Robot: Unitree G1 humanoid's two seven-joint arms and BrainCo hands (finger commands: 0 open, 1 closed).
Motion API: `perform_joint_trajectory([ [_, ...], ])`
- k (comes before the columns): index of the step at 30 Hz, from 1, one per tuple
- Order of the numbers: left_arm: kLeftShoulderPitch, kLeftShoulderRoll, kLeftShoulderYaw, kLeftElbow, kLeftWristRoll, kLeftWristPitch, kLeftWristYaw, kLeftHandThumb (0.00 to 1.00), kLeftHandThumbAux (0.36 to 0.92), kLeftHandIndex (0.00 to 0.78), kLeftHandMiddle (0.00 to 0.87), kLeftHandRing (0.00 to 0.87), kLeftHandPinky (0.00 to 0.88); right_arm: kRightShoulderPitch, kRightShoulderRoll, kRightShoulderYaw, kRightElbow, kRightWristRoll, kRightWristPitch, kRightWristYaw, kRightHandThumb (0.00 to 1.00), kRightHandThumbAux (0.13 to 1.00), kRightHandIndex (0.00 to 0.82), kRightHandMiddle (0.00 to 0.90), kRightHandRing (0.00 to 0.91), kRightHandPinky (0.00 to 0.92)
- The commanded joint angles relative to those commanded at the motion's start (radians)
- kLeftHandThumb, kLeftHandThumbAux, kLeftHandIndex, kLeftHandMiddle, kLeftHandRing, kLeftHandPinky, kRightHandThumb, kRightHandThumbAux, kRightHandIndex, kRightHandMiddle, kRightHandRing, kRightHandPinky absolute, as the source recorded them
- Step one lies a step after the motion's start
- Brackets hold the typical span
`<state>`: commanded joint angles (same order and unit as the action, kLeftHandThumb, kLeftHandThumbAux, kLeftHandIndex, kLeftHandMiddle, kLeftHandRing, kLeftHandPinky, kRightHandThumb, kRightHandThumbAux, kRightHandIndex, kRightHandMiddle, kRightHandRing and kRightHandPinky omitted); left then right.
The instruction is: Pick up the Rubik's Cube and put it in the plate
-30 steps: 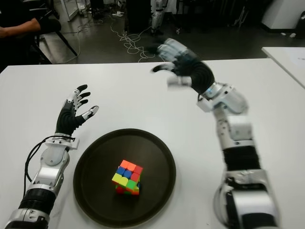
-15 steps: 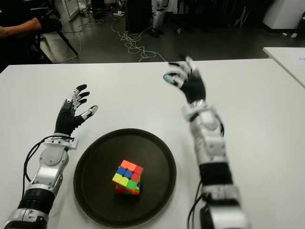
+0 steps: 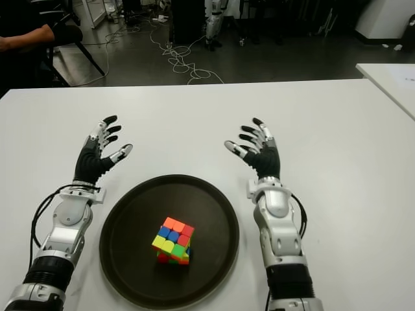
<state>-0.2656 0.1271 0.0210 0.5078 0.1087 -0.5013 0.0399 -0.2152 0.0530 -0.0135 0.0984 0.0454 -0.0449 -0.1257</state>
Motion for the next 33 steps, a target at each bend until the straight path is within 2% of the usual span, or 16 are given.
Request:
perform_joint_trajectory([
  [4, 0.002, 0.001, -0.001, -0.008, 0.004, 0.009, 0.002, 0.162, 0.669, 0.087, 0.107, 0.109, 0.121, 0.024, -0.003, 0.007, -0.044, -0.008, -0.012, 0.014, 0.074, 0.836, 0.136, 0.215, 0.242, 0.282],
  [7, 0.004, 0.003, 0.000, -0.011, 0.007, 0.011, 0.003, 0.161, 0.666, 0.088, 0.111, 0.113, 0.127, 0.060, -0.004, 0.011, -0.102, -0.004, 0.004, 0.024, 0.058, 0.836, 0.131, 0.203, 0.220, 0.257],
  [14, 0.002, 0.010, 0.002, -0.002, 0.006, 0.001, 0.001, 0.160, 0.678, 0.093, 0.112, 0.115, 0.135, 0.112, 0.000, 0.017, -0.147, -0.007, 0.016, 0.035, 0.049, 0.839, 0.131, 0.197, 0.209, 0.247],
  [16, 0.003, 0.011, 0.003, 0.001, 0.005, -0.004, -0.001, 0.161, 0.681, 0.093, 0.114, 0.117, 0.135, 0.113, 0.002, 0.017, -0.110, -0.012, -0.001, 0.035, 0.052, 0.837, 0.127, 0.196, 0.205, 0.240],
  [21, 0.006, 0.016, 0.003, -0.007, 0.003, -0.002, -0.007, 0.158, 0.683, 0.091, 0.108, 0.111, 0.128, 0.080, 0.003, 0.009, -0.045, -0.018, -0.016, 0.028, 0.063, 0.828, 0.120, 0.191, 0.196, 0.221],
  [25, 0.008, 0.018, 0.005, -0.010, 0.001, -0.001, -0.008, 0.148, 0.678, 0.087, 0.101, 0.101, 0.106, 0.072, 0.005, 0.006, -0.031, -0.021, -0.023, 0.023, 0.070, 0.824, 0.121, 0.191, 0.195, 0.220],
  [33, 0.006, 0.018, 0.006, -0.004, -0.001, 0.000, -0.008, 0.176, 0.666, 0.093, 0.119, 0.121, 0.135, 0.060, 0.007, -0.004, -0.016, -0.028, -0.046, 0.014, 0.072, 0.827, 0.115, 0.192, 0.194, 0.209],
])
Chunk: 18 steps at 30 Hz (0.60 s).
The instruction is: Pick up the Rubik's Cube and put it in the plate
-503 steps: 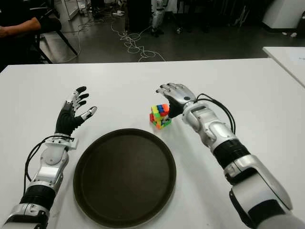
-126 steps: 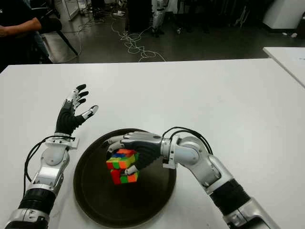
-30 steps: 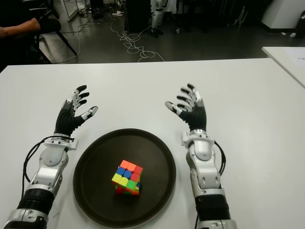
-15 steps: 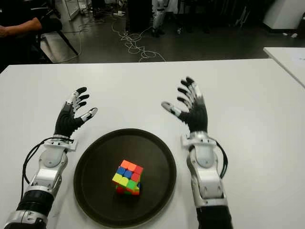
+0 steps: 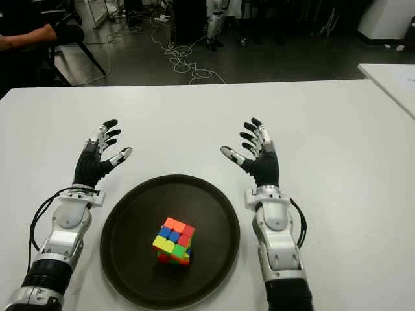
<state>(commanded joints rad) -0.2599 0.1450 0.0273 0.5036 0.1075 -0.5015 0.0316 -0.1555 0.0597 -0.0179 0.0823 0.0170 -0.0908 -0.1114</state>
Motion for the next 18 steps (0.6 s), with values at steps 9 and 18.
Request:
perform_joint_trajectory([
  [9, -0.004, -0.004, -0.004, 0.003, -0.003, 0.005, -0.006, 0.156, 0.666, 0.076, 0.105, 0.111, 0.130, -0.012, -0.010, -0.011, 0.022, -0.007, -0.042, -0.004, 0.060, 0.838, 0.077, 0.169, 0.151, 0.127],
  [18, 0.002, -0.009, -0.006, -0.013, -0.008, 0.029, -0.017, 0.119, 0.659, 0.072, 0.103, 0.098, 0.107, -0.015, -0.030, -0.010, 0.039, -0.017, -0.071, 0.011, 0.025, 0.851, 0.061, 0.151, 0.121, 0.088],
])
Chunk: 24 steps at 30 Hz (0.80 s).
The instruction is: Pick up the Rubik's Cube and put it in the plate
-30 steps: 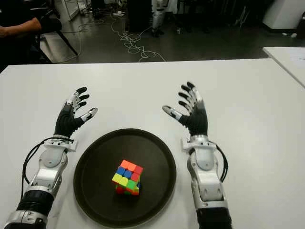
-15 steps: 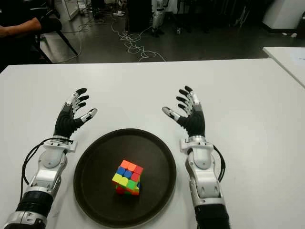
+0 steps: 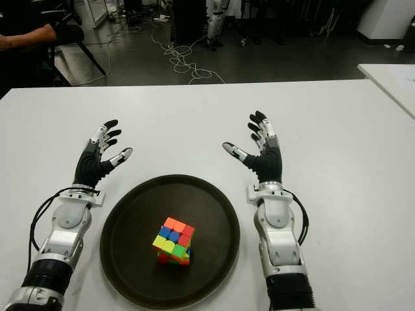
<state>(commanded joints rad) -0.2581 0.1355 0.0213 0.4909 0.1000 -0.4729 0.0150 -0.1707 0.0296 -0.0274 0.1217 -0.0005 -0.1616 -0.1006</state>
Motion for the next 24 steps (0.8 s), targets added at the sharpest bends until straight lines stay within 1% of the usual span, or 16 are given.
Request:
perform_joint_trajectory([
  [6, 0.002, -0.003, 0.000, -0.009, -0.001, 0.013, -0.002, 0.101, 0.664, 0.068, 0.102, 0.097, 0.116, -0.003, -0.006, -0.001, 0.008, -0.006, -0.006, 0.002, 0.002, 0.845, 0.061, 0.150, 0.122, 0.094],
  [11, 0.002, -0.008, 0.003, -0.008, -0.003, 0.010, 0.003, 0.092, 0.662, 0.063, 0.099, 0.098, 0.118, -0.007, -0.010, -0.005, 0.018, -0.006, -0.006, 0.000, 0.000, 0.842, 0.062, 0.150, 0.124, 0.091],
  [17, 0.004, -0.012, 0.004, -0.007, 0.003, 0.003, 0.016, 0.066, 0.648, 0.068, 0.108, 0.103, 0.111, -0.011, -0.016, -0.007, 0.026, -0.012, -0.009, 0.001, 0.000, 0.824, 0.057, 0.140, 0.114, 0.076],
  [24, 0.005, -0.015, 0.001, -0.007, -0.001, -0.002, 0.012, 0.038, 0.622, 0.062, 0.103, 0.097, 0.111, -0.012, -0.019, -0.011, 0.028, -0.008, -0.004, 0.004, 0.000, 0.830, 0.055, 0.136, 0.109, 0.076],
])
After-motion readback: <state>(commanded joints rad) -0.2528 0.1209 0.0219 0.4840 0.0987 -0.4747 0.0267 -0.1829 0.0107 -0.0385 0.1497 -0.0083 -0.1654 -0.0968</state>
